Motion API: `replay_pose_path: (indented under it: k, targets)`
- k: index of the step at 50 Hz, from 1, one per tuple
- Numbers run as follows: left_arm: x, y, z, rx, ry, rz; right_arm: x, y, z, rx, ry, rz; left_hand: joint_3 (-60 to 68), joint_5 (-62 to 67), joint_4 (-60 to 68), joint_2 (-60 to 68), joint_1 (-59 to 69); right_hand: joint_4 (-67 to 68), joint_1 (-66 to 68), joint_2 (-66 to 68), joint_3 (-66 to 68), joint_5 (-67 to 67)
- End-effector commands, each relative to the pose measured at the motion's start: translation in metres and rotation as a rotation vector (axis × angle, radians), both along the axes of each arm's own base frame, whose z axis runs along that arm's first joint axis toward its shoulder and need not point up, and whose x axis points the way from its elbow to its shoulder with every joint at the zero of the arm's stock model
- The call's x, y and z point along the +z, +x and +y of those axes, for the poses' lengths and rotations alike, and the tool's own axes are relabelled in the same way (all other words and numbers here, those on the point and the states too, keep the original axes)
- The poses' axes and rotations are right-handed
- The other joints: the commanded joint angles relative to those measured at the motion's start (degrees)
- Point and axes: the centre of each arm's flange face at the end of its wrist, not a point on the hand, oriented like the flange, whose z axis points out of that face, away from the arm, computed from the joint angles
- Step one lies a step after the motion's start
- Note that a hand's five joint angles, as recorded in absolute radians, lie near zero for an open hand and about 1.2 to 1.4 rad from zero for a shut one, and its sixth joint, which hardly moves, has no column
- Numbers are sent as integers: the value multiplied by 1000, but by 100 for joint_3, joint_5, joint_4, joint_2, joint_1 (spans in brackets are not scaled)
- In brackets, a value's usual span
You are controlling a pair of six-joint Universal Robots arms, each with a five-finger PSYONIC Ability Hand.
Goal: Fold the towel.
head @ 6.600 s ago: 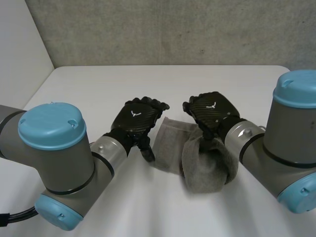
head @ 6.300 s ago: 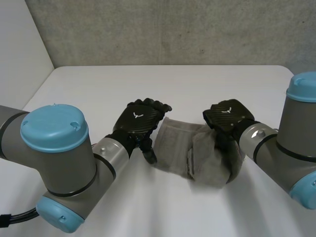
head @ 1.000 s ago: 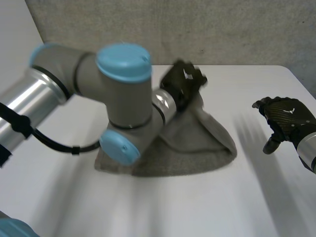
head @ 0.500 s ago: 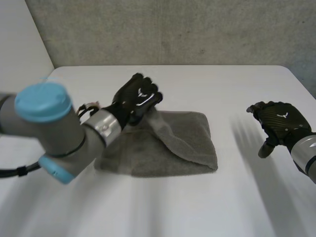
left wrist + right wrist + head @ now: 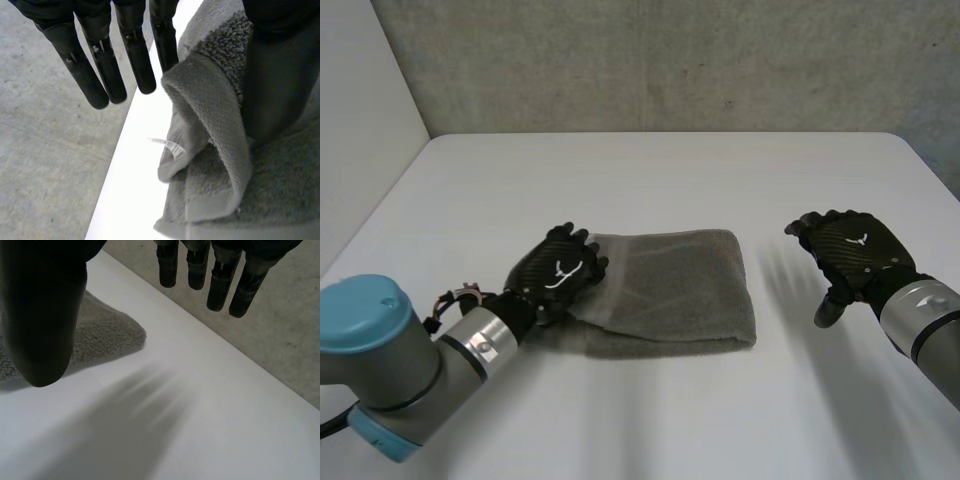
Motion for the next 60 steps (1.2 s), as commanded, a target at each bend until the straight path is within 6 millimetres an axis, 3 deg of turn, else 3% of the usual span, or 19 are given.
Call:
replay_pose_path:
  k: [1, 7, 13, 19, 21, 29, 31, 34, 37, 39, 42, 45, 50, 53, 55, 60]
  targets:
    - [21, 13, -6, 39, -23, 22, 6, 13, 7, 45, -19, -3, -1323, -2285, -1321, -1358, -1329, -438, -319, -392, -393, -346]
    - [34, 13, -3, 41, 24, 50, 11, 23, 9, 75, -21, -9, -1696, -2657, -1694, -1731, -1702, -438, -319, -392, -393, -346]
    - [62, 13, -5, 60, 199, 195, 16, 42, 14, 125, 46, -30, -1628, -2590, -1627, -1664, -1634, -438, -319, -392, -393, -346]
    - [92, 9, -12, 81, 405, 421, 6, 58, 9, 127, 139, -79, -1093, -2054, -1091, -1128, -1099, -438, -319, -392, -393, -346]
    - [99, 8, -14, 90, 426, 461, -8, 62, 8, 120, 178, -76, -740, -1702, -739, -776, -746, -438, -319, -392, -393, -346]
    - [80, 17, -20, 289, 436, 466, -36, 79, 18, 147, 158, -56, -232, -1194, -230, -268, -238, 190, 309, 237, 236, 283]
    - [58, 16, -19, 356, 470, 412, -50, 81, 21, 152, 156, -38, -15, -977, -13, -51, -21, 327, 446, 374, 373, 420]
    - [41, 14, -12, 381, 501, 331, -59, 80, 22, 147, 157, -26, 87, -875, 89, 52, 81, 661, 780, 707, 706, 753]
    - [34, 13, -8, 384, 514, 298, -63, 80, 22, 143, 157, -14, 87, -874, 89, 52, 81, 1000, 1119, 1046, 1046, 1093]
    - [15, 14, 0, 394, 564, 247, -67, 79, 22, 135, 141, 21, 87, -874, 89, 52, 81, 1368, 1488, 1415, 1414, 1461]
    - [3, 13, 8, 394, 599, 221, -70, 80, 23, 127, 107, 59, 71, -891, 72, 35, 65, 1922, 2041, 1969, 1968, 2015]
    - [2, 12, 10, 398, 600, 217, -71, 81, 23, 120, 88, 78, 54, -908, 55, 18, 48, 2446, 2566, 2493, 2492, 2539]
    - [6, 12, 11, 418, 581, 226, -70, 78, 21, 93, 28, 113, -30, -992, -28, -65, -36, 4763, 4882, 4809, 4808, 4855]
    - [7, 12, 11, 419, 576, 229, -68, 78, 21, 93, 26, 111, -30, -992, -29, -66, -36, 5205, 5325, 5252, 5251, 5298]
    - [14, 11, 11, 414, 561, 240, -64, 77, 20, 90, 14, 107, -30, -992, -29, -66, -36, 6260, 6379, 6306, 6306, 6352]
    - [26, 10, 14, 404, 541, 263, -53, 78, 18, 96, -17, 116, -64, -1025, -62, -99, -70, 6562, 6681, 6608, 6607, 6654]
